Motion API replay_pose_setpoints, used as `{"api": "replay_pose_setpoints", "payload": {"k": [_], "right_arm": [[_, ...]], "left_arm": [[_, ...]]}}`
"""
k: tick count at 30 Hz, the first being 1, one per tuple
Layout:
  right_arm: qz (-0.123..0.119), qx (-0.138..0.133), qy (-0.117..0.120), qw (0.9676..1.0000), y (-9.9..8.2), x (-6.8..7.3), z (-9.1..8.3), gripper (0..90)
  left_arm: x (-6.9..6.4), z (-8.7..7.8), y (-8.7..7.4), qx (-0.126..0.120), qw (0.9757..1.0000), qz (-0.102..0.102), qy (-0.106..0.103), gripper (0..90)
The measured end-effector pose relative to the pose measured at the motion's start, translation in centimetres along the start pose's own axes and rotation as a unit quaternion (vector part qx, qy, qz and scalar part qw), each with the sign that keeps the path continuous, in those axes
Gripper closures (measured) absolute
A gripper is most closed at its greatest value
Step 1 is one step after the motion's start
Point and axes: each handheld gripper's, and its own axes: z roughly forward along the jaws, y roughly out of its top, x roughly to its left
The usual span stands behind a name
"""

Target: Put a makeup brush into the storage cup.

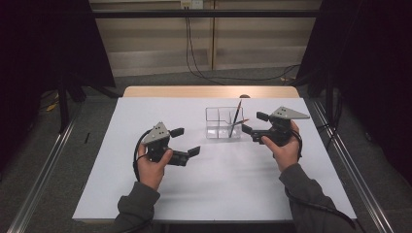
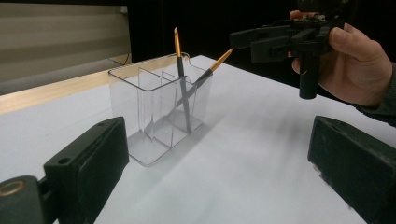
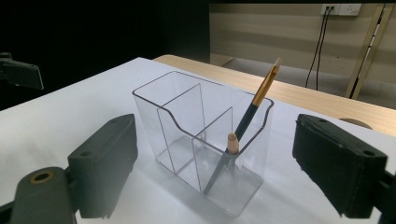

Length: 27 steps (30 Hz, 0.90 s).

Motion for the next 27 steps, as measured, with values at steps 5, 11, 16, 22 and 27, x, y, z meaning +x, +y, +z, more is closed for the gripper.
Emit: {"api": "replay_pose_setpoints", "payload": {"k": [5,11,16,22,27], "right_arm": [[-0.001,0.002,0.001,1.0000,-0.2,0.1,-0.2,13.7],[-0.003,0.004,0.002,1.0000,-0.4,0.2,-0.6,13.6],[-0.008,0.005,0.007,0.9999,-0.4,0.2,-0.7,13.5],[-0.006,0.009,0.007,0.9999,-0.8,0.4,-0.9,13.2],[-0.006,0.008,0.007,0.9999,-1.0,0.5,-1.3,13.2]], "left_arm": [[-0.1,0.0,0.0,-0.001,1.0000,-0.004,0.004,5.0],[-0.1,-0.1,-0.1,-0.002,1.0000,-0.005,0.004,5.0],[0.0,-0.2,-0.1,0.002,1.0000,-0.002,0.007,5.0],[0.0,-0.2,-0.1,0.001,1.0000,-0.003,0.008,5.0],[0.0,-0.2,-0.1,0.002,1.0000,-0.003,0.008,5.0]]}}
